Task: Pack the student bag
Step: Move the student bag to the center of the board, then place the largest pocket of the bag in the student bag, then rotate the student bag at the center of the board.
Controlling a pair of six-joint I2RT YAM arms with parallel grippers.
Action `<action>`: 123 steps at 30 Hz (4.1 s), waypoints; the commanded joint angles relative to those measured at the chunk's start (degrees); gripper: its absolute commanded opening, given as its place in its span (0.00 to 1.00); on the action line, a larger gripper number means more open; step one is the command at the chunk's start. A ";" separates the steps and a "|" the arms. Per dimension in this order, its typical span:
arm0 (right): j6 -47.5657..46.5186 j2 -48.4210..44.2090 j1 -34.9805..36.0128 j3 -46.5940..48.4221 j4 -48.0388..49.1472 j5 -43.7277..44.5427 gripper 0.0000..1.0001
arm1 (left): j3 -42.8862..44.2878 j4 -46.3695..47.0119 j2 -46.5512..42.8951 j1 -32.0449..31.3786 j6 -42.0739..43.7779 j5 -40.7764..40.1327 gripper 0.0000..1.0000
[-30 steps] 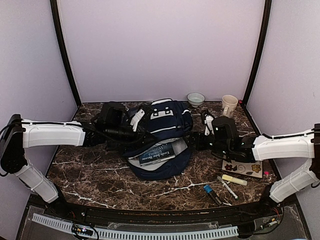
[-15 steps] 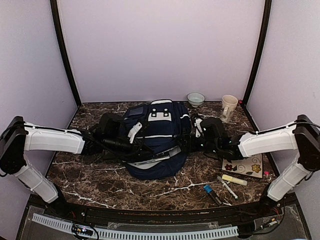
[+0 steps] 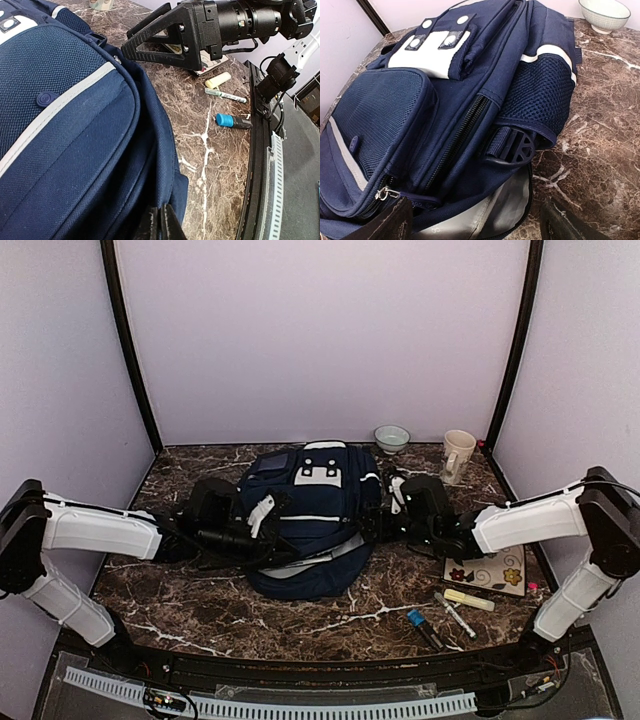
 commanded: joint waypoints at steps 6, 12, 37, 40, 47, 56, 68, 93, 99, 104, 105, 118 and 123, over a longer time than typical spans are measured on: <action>-0.29 4.00 -0.36 -2.86 5.46 -6.95 0.83 | -2.76 -0.25 -2.90 -1.34 -0.04 -4.95 0.04; 3.72 9.12 -0.26 -4.27 12.35 -17.31 0.73 | -4.39 -0.24 -5.06 -1.72 -0.48 -7.86 0.03; -5.45 3.90 4.93 -5.91 10.60 -18.80 0.81 | -11.90 2.15 -15.41 -1.81 -2.67 -19.00 0.00; -7.97 2.43 4.92 -8.16 10.26 -18.15 0.82 | -12.48 2.08 -16.04 -1.81 -2.97 -19.29 0.00; -12.49 1.34 4.71 -8.87 11.04 -9.04 0.77 | -13.59 2.50 -17.77 -1.81 -3.83 -18.11 0.00; -12.34 3.69 2.95 -8.10 15.44 -8.81 0.72 | -9.14 0.05 -17.94 -5.14 -4.03 -17.27 0.00; -8.34 -2.05 1.57 -11.96 14.90 -1.22 0.60 | -0.04 2.87 -5.20 -10.86 -4.73 -17.14 0.00; -1.11 -32.63 -0.05 -26.58 8.16 -3.28 0.63 | 9.60 4.63 5.58 -14.29 -5.16 -18.04 0.45; -2.69 -31.85 1.66 -27.01 14.22 -12.56 0.64 | 3.57 -1.56 -5.61 -14.29 -4.88 -30.36 0.64; -6.00 -25.91 7.38 -23.17 14.14 -11.85 0.63 | 1.86 -9.52 -12.83 -13.93 -5.97 -47.42 0.76; -6.50 -24.60 8.51 -22.43 14.40 -11.67 0.63 | 2.00 -11.61 -13.42 -13.31 -6.41 -49.45 0.77; -6.35 -9.33 17.06 -15.16 16.94 -13.21 0.62 | 6.36 -16.63 -7.29 7.63 -13.60 -43.42 0.76; -5.57 -4.30 18.90 -13.49 17.93 -14.30 0.62 | 8.12 -13.98 -2.14 14.15 -14.41 -37.37 0.76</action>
